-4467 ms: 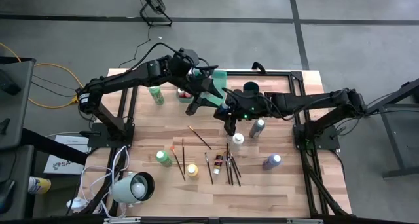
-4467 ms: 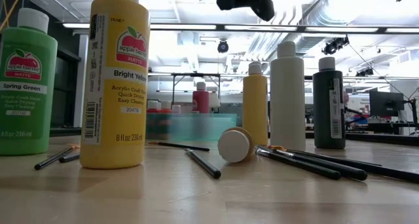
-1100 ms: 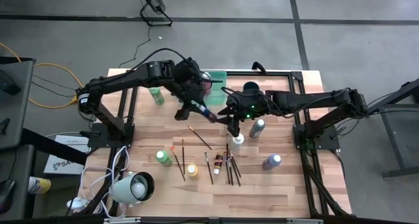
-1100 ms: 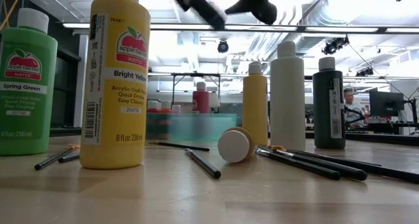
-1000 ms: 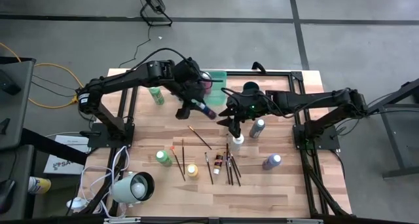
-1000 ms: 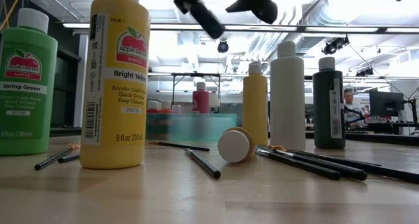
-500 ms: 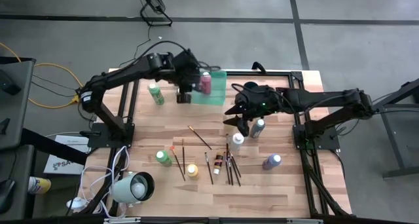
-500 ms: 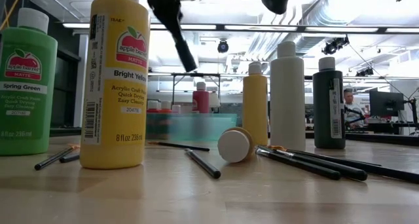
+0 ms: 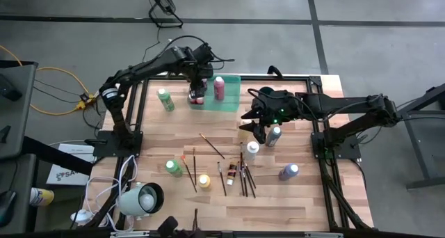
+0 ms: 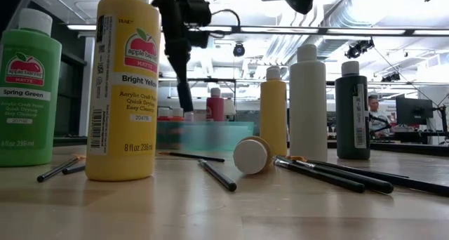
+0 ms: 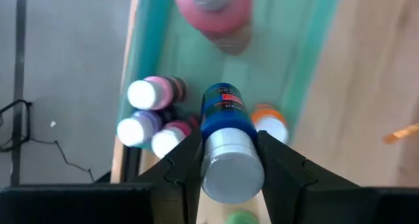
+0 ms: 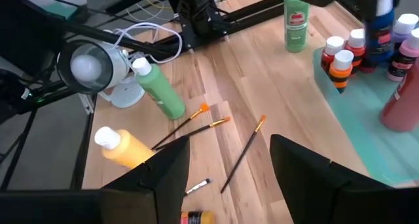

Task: Pick & Place Paint Supplies
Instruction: Put the small blue paint bottle into the green bin, then put the small yellow paint bottle into the green bin

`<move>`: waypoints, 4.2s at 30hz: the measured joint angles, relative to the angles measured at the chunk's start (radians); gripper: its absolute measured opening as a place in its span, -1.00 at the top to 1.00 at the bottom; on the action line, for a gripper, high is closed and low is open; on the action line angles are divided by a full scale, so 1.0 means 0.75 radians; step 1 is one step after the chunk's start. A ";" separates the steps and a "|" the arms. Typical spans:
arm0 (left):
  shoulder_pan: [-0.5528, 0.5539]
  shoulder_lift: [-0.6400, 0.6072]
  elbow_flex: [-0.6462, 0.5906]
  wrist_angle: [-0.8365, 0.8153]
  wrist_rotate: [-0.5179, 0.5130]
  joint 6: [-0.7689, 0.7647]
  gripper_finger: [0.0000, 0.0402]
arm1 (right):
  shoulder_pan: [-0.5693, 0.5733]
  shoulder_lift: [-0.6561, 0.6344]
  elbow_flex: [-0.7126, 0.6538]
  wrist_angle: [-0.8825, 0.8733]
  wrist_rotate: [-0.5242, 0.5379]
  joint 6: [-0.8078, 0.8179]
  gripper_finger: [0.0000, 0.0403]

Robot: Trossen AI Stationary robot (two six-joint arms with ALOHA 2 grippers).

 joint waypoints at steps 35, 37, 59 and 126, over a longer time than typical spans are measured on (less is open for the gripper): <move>0.110 0.260 0.000 0.113 -0.011 0.233 0.43 | 0.000 0.001 0.000 -0.071 0.007 -0.107 -0.02; 0.111 0.260 0.000 0.110 -0.014 0.234 0.43 | 0.000 0.001 0.000 -0.071 0.007 -0.107 -0.02; 0.110 0.287 -0.001 0.131 -0.020 0.235 0.35 | 0.000 0.002 0.000 -0.068 0.010 -0.112 -0.02; -0.358 -0.447 0.169 -0.174 -0.127 0.116 -0.26 | 0.460 0.762 0.001 0.089 0.161 -1.226 0.12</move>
